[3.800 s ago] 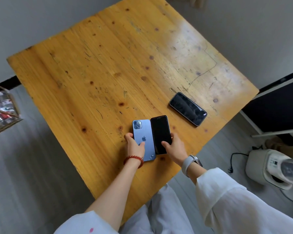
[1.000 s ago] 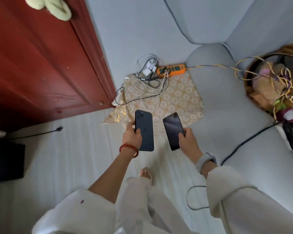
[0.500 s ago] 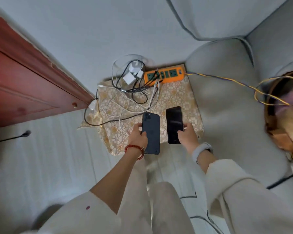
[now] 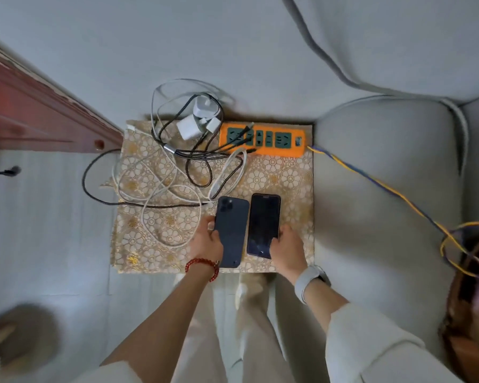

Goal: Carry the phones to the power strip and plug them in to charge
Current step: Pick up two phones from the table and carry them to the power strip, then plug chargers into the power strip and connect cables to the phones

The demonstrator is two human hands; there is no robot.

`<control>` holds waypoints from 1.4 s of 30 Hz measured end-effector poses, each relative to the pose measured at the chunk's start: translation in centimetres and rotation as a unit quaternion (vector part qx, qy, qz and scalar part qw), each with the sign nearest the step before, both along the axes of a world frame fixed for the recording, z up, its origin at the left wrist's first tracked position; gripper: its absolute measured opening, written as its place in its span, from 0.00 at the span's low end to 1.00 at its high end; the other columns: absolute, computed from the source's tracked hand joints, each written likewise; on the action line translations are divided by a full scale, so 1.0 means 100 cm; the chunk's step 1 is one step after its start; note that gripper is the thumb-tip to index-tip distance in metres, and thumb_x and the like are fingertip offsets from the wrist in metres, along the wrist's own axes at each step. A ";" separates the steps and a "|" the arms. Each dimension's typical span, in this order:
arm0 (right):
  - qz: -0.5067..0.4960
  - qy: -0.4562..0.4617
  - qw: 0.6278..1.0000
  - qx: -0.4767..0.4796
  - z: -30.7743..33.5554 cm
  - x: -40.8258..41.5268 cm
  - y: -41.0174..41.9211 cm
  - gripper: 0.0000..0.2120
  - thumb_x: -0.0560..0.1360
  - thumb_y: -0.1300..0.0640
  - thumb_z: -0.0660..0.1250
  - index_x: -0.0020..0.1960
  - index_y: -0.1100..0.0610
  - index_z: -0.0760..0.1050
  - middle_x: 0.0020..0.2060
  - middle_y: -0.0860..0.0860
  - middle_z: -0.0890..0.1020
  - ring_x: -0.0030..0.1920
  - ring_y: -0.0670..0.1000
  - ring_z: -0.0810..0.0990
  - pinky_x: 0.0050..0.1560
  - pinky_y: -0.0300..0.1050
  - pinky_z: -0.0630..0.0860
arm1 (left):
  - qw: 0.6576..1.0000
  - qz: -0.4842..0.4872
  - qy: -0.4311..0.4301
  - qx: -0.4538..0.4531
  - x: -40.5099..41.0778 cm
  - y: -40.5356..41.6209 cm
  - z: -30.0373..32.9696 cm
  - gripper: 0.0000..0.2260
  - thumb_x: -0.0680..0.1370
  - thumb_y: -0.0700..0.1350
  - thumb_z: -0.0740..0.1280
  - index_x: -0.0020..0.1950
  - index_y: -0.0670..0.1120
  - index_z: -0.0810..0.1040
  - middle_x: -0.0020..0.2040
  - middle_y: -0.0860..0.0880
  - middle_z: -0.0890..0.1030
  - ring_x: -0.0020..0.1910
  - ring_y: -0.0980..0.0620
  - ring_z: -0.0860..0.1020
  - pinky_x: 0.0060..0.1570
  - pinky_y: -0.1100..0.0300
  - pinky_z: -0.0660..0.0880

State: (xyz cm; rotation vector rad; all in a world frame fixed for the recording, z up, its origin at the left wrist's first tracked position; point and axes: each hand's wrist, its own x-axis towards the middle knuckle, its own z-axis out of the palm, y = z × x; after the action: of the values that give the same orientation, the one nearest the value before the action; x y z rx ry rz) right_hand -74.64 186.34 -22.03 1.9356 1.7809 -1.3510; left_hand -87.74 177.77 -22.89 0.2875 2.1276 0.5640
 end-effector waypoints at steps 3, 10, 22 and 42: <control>0.089 -0.003 0.996 0.005 0.001 0.010 0.010 0.16 0.75 0.66 0.54 0.61 0.64 0.71 0.59 0.61 0.76 0.58 0.59 0.74 0.53 0.46 0.72 | 0.998 0.013 0.065 -0.015 0.005 0.003 0.003 0.16 0.77 0.36 0.54 0.63 0.46 0.68 0.54 0.39 0.77 0.46 0.38 0.76 0.41 0.52 0.70; 0.155 0.086 0.975 0.136 0.030 -0.027 0.045 0.14 0.78 0.64 0.55 0.61 0.62 0.70 0.56 0.58 0.78 0.54 0.56 0.76 0.51 0.44 0.72 | 0.987 -0.034 0.152 -0.045 0.002 -0.001 0.025 0.15 0.76 0.38 0.57 0.61 0.44 0.72 0.60 0.43 0.76 0.59 0.43 0.71 0.54 0.48 0.71; 0.181 0.134 0.958 0.178 0.032 -0.192 0.134 0.15 0.76 0.59 0.60 0.62 0.61 0.68 0.57 0.58 0.77 0.56 0.57 0.75 0.52 0.48 0.72 | 0.949 -0.031 0.304 0.077 -0.108 0.011 0.035 0.12 0.75 0.39 0.60 0.57 0.42 0.75 0.55 0.43 0.77 0.58 0.42 0.72 0.57 0.45 0.69; 0.457 0.153 0.855 0.191 0.046 -0.171 0.101 0.09 0.75 0.60 0.61 0.52 0.60 0.76 0.41 0.52 0.78 0.46 0.56 0.76 0.43 0.48 0.72 | 0.894 -0.259 0.335 0.145 -0.182 0.051 0.062 0.07 0.76 0.45 0.63 0.51 0.48 0.79 0.55 0.47 0.80 0.66 0.46 0.69 0.70 0.41 0.53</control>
State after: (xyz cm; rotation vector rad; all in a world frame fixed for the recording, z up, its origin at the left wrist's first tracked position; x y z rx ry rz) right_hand -91.72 196.44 -17.40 0.6964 2.7422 -0.9983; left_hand -105.96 182.83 -16.70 1.3382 2.4502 0.4989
